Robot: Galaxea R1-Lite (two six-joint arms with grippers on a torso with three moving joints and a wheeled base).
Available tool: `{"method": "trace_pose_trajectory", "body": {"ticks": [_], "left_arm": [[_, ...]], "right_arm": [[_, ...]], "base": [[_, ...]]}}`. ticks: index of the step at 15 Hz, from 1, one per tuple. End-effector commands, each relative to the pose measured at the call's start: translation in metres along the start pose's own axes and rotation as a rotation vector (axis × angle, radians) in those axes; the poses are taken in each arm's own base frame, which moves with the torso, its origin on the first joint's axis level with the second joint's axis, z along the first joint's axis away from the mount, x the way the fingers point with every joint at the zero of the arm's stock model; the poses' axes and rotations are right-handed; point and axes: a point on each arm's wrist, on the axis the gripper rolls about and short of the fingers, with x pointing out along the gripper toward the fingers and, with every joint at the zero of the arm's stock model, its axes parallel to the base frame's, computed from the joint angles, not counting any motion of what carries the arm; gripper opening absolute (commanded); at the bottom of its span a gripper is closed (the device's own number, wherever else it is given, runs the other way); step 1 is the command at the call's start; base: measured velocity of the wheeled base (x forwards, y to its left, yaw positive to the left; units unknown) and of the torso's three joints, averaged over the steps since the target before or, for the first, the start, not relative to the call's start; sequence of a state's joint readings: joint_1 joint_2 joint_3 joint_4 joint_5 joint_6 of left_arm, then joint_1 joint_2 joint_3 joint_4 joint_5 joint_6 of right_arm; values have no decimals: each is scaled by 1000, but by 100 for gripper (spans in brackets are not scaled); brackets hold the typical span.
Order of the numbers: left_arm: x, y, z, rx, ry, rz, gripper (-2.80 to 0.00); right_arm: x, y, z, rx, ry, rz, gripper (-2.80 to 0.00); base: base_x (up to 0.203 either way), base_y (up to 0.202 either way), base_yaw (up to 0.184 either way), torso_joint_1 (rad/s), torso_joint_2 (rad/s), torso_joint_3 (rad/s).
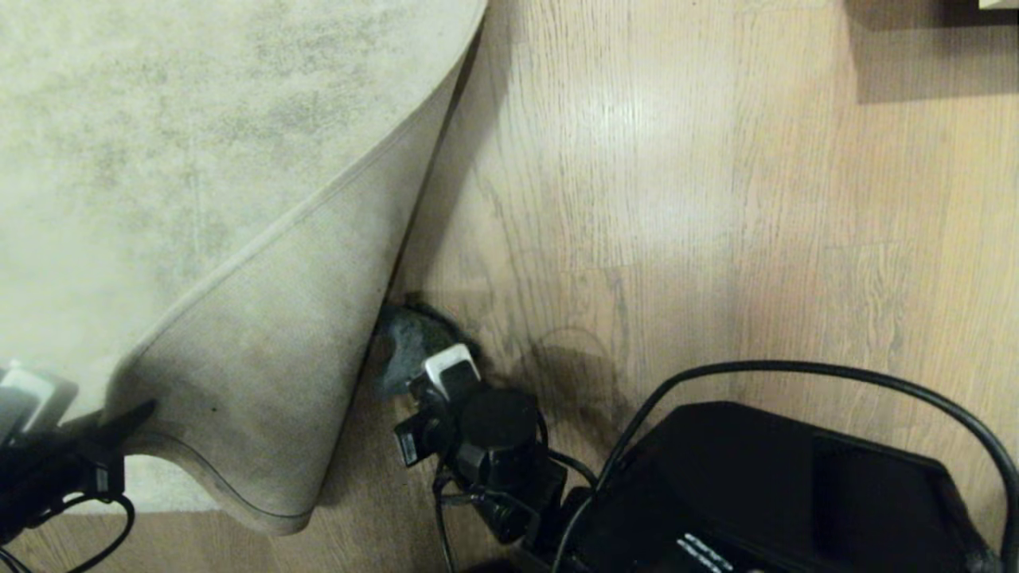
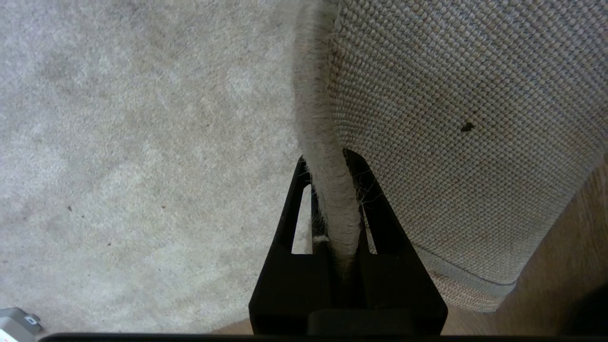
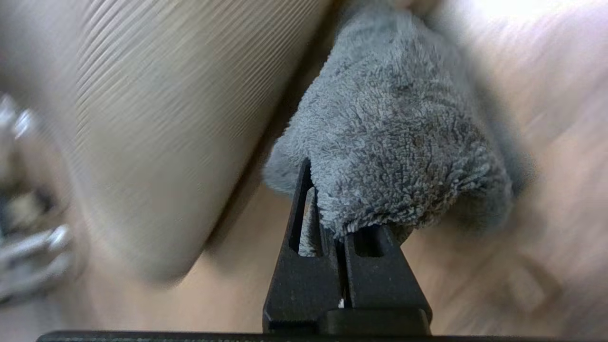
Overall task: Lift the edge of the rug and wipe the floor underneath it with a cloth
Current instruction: Wipe the floor under the carpet with a rag
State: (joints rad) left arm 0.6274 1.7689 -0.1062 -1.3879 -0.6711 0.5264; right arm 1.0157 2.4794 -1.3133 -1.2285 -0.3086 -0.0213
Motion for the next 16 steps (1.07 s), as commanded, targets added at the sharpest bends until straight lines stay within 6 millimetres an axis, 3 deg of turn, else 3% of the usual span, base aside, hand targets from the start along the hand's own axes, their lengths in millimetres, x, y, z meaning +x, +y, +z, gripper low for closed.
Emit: {"method": "trace_pose_trajectory", "body": {"ticks": [1, 5, 10, 13, 16], "left_arm": [[0, 0, 1, 7, -7, 1, -280], [0, 0, 0, 6, -5, 0, -280], [0, 1, 0, 6, -6, 0, -280], [0, 1, 0, 5, -6, 1, -280], [0, 1, 0, 5, -6, 1, -280]], "right_arm": [[20, -36, 22, -7, -85, -86, -280], [31, -84, 89, -14, -219, -189, -280], [10, -107, 162, 1, -333, -234, -280], [-10, -101, 199, 12, -369, -220, -280], [-36, -63, 200, 18, -304, -122, -280]], "base": [[0, 0, 0, 0, 0, 0], [0, 0, 0, 0, 0, 0], [0, 0, 0, 0, 0, 0], [0, 0, 0, 0, 0, 0], [0, 0, 0, 0, 0, 0]]}}
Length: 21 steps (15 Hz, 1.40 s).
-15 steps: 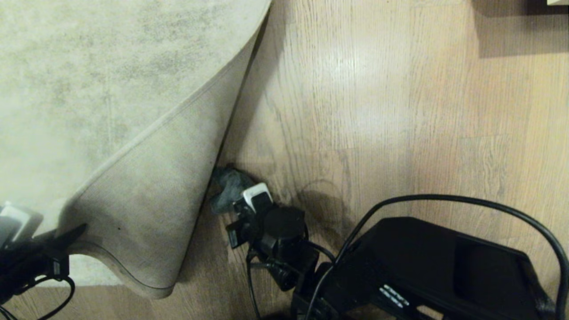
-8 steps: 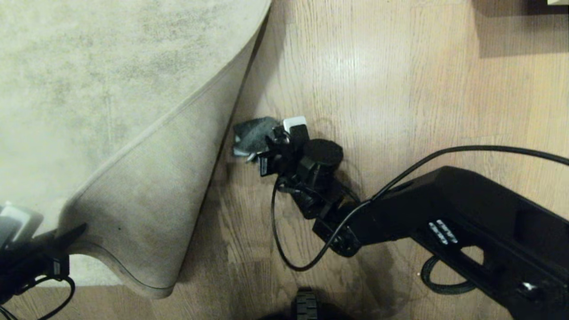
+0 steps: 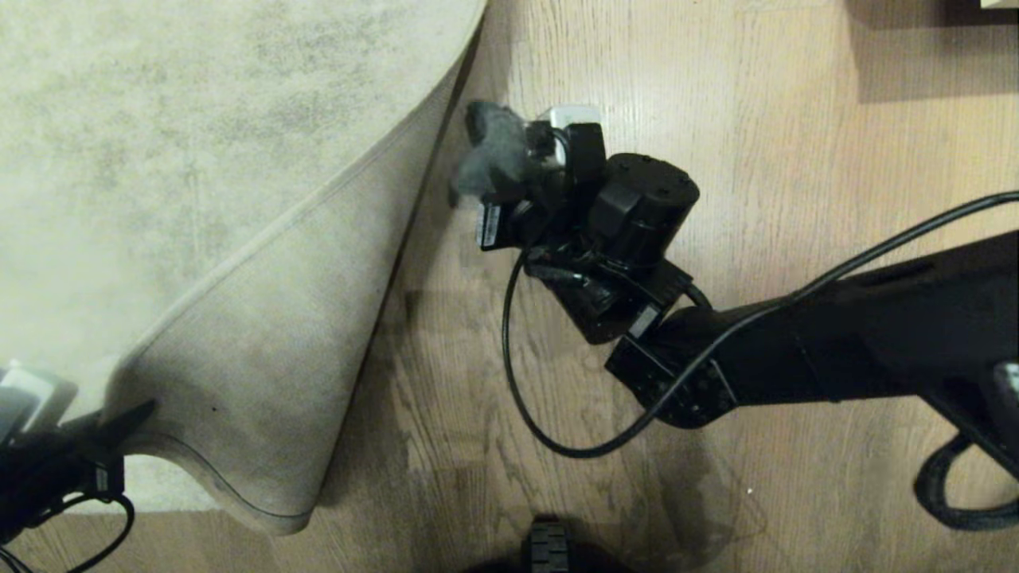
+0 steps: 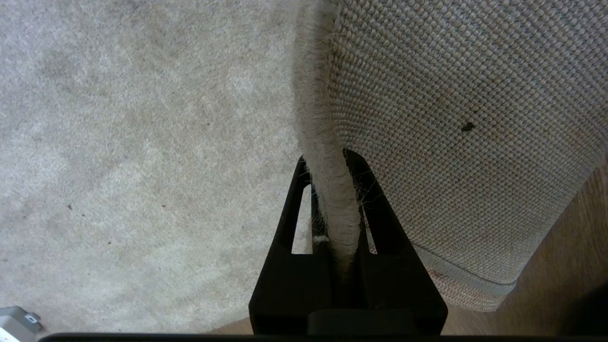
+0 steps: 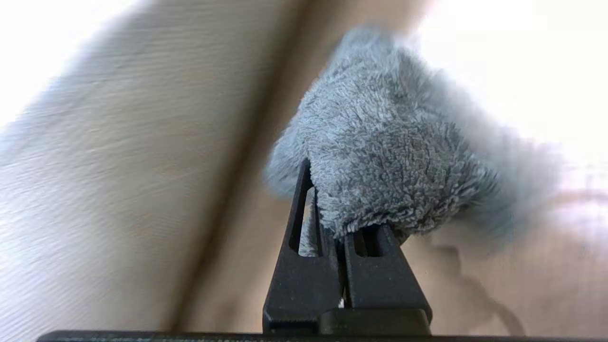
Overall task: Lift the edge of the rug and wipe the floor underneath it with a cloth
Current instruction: Wipe the floor under the carpet with a rag
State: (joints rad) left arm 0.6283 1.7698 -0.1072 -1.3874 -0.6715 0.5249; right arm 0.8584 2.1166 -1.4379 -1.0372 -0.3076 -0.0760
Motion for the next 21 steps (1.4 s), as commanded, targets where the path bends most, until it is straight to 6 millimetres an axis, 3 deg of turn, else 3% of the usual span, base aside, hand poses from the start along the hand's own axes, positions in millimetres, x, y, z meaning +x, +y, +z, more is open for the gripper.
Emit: {"method": "trace_pose_trajectory", "body": {"ticks": [1, 4, 8, 11, 14, 16, 18, 21], "left_arm": [[0, 0, 0, 6, -5, 0, -280], [1, 0, -1, 5, -3, -2, -280], [0, 0, 0, 6, -4, -1, -280], [0, 0, 0, 6, -4, -1, -280], [0, 0, 0, 5, -3, -2, -280], [-1, -2, -2, -1, 4, -6, -280], [-3, -4, -3, -9, 13, -11, -280], [-2, -4, -3, -8, 11, -10, -280]], "right_arm": [[-31, 30, 21, 27, 12, 89, -280], [-70, 64, -7, 9, 133, 204, -280], [-128, 99, -87, -66, 335, 342, -280], [-149, 122, -140, -105, 418, 402, -280], [-144, 134, -180, -112, 437, 400, -280], [-126, 136, -197, -98, 406, 370, -280], [-97, 134, -205, -71, 330, 319, -280], [-47, 100, -197, -83, 222, 204, -280]], "base": [[0, 0, 0, 0, 0, 0], [0, 0, 0, 0, 0, 0], [0, 0, 0, 0, 0, 0], [0, 0, 0, 0, 0, 0], [0, 0, 0, 0, 0, 0], [0, 0, 0, 0, 0, 0], [0, 0, 0, 0, 0, 0], [0, 0, 0, 0, 0, 0]]}}
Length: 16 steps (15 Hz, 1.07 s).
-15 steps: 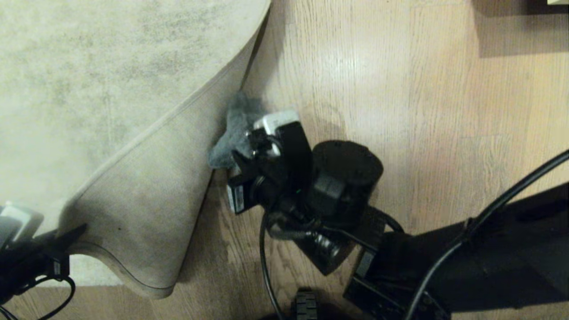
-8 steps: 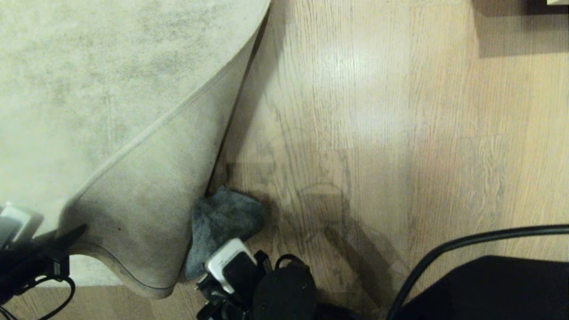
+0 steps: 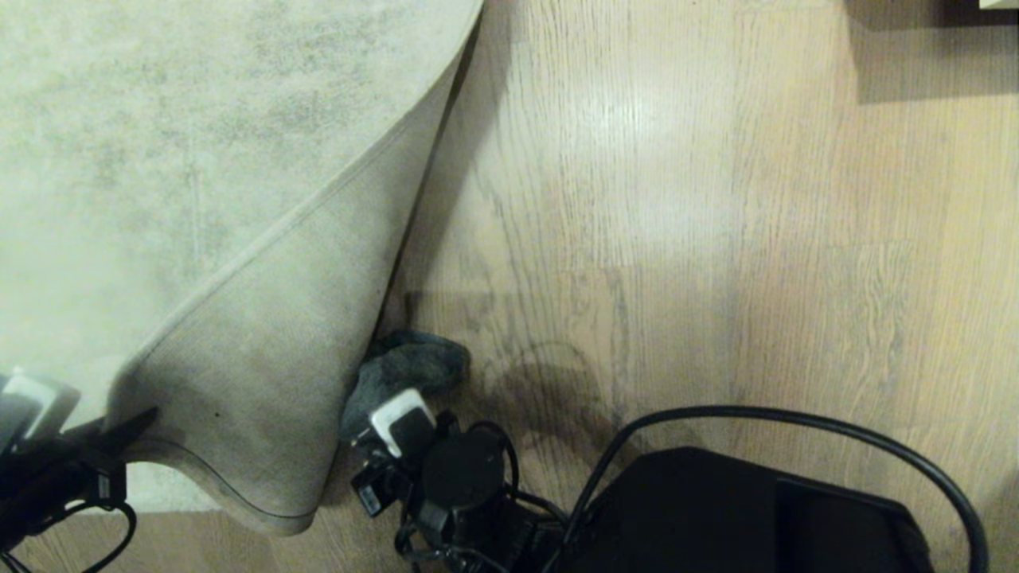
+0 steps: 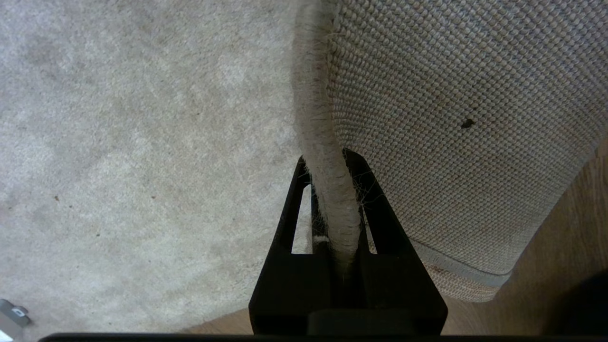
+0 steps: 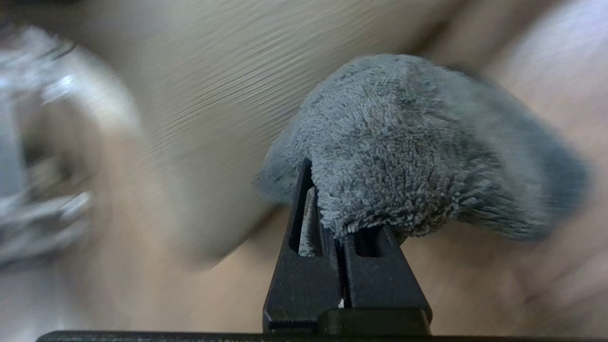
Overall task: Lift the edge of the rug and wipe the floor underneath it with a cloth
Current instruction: Wipe the floor under the carpet with a rag
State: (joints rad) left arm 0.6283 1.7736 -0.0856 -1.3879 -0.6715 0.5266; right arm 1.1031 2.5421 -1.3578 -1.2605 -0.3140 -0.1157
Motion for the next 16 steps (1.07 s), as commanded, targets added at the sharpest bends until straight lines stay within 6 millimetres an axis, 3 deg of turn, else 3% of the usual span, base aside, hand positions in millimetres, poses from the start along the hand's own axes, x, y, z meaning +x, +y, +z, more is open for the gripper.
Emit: {"method": "trace_pose_trajectory", "body": {"ticks": [1, 4, 6, 9, 11, 13, 16], "left_arm": [[0, 0, 0, 6, -5, -2, -280], [0, 0, 0, 5, -5, -2, -280], [0, 0, 0, 5, -5, -2, -280], [0, 0, 0, 5, -5, -2, -280], [0, 0, 0, 4, -4, -3, -280], [0, 0, 0, 6, -6, -2, -280], [0, 0, 0, 5, -5, -2, -280]], "right_arm": [[26, -42, 9, -25, -65, -102, -280], [38, -88, 64, -44, -159, -199, -280], [35, -109, 97, -47, -197, -238, -280], [21, -120, 148, -49, -248, -258, -280], [6, -116, 177, -44, -263, -244, -280], [-12, -105, 189, -46, -239, -208, -280], [-41, -79, 161, -69, -116, -127, -280]], "base": [[0, 0, 0, 0, 0, 0], [0, 0, 0, 0, 0, 0], [0, 0, 0, 0, 0, 0], [0, 0, 0, 0, 0, 0], [0, 0, 0, 0, 0, 0], [0, 0, 0, 0, 0, 0], [0, 0, 0, 0, 0, 0]]}}
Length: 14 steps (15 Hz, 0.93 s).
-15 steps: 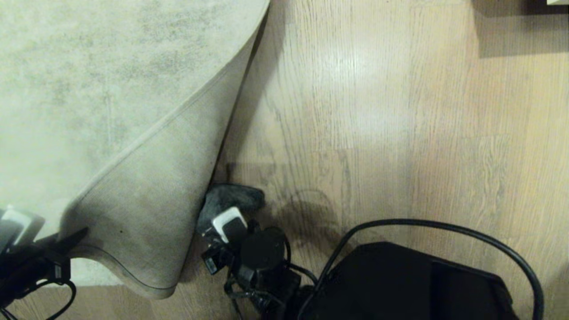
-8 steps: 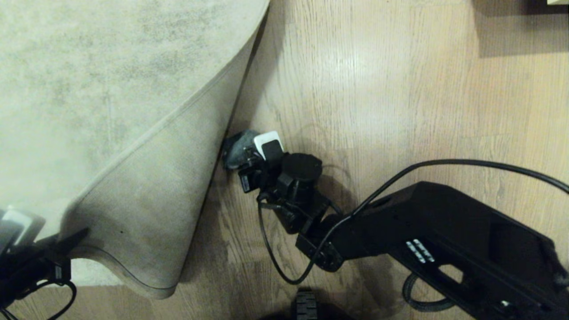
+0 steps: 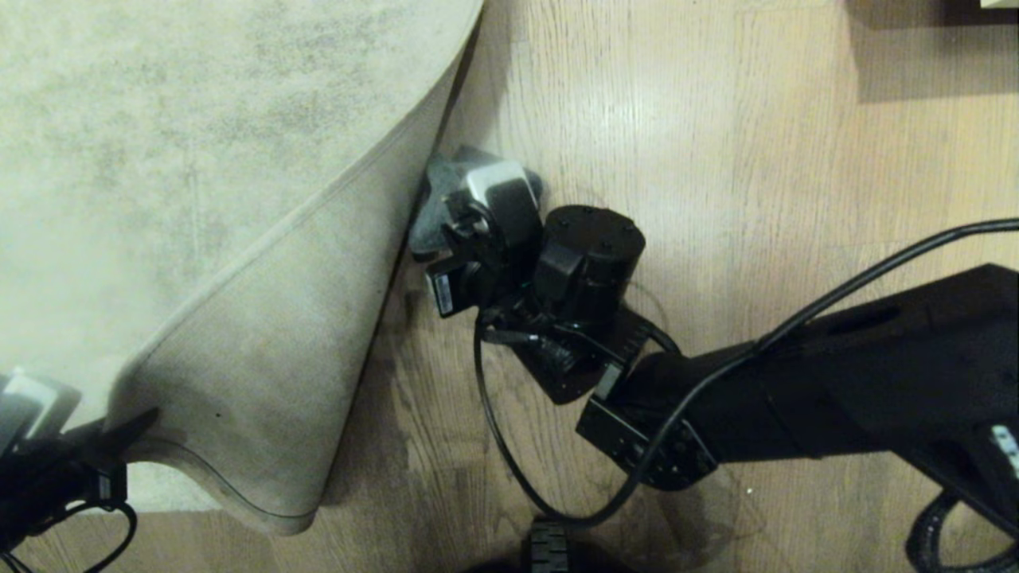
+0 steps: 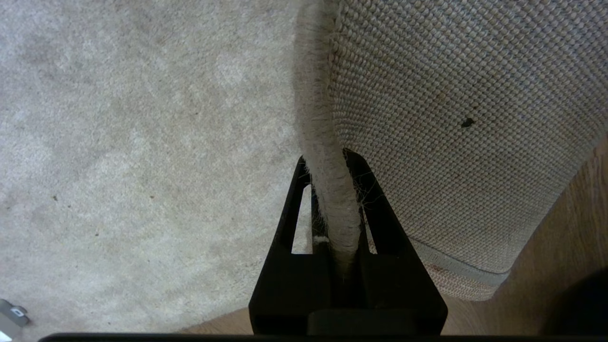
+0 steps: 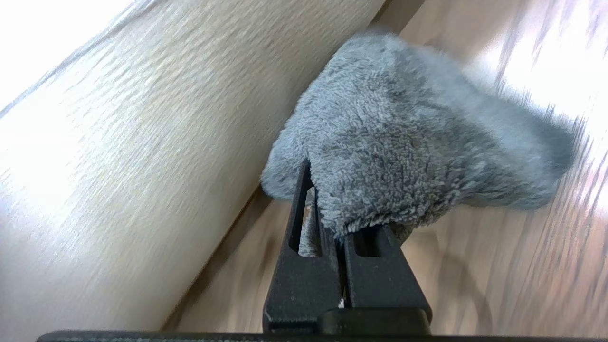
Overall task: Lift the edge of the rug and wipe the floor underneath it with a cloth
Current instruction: Wipe the floor under the carpet with a rag
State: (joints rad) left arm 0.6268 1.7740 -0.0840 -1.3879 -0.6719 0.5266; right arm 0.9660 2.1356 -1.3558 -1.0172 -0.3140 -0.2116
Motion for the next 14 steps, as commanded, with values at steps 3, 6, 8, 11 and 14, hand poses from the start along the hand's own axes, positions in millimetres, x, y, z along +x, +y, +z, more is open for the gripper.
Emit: {"method": "trace_pose_trajectory", "body": {"ticks": [3, 6, 8, 11, 14], "left_arm": [[0, 0, 0, 6, -5, 0, -280], [0, 0, 1, 8, -8, 2, -280], [0, 0, 1, 8, -8, 2, -280], [0, -1, 1, 10, -9, -4, -280], [0, -1, 1, 9, -9, -4, -280]], "right_arm": [[-68, 38, -33, -36, 132, 153, -280], [-108, 74, -85, -78, 236, 277, -280], [-117, 88, -111, -106, 292, 315, -280], [-113, 103, -150, -133, 349, 332, -280], [-96, 115, -175, -125, 340, 316, -280]], "base": [[0, 0, 0, 0, 0, 0], [0, 0, 0, 0, 0, 0], [0, 0, 0, 0, 0, 0], [0, 0, 0, 0, 0, 0], [0, 0, 0, 0, 0, 0]]}}
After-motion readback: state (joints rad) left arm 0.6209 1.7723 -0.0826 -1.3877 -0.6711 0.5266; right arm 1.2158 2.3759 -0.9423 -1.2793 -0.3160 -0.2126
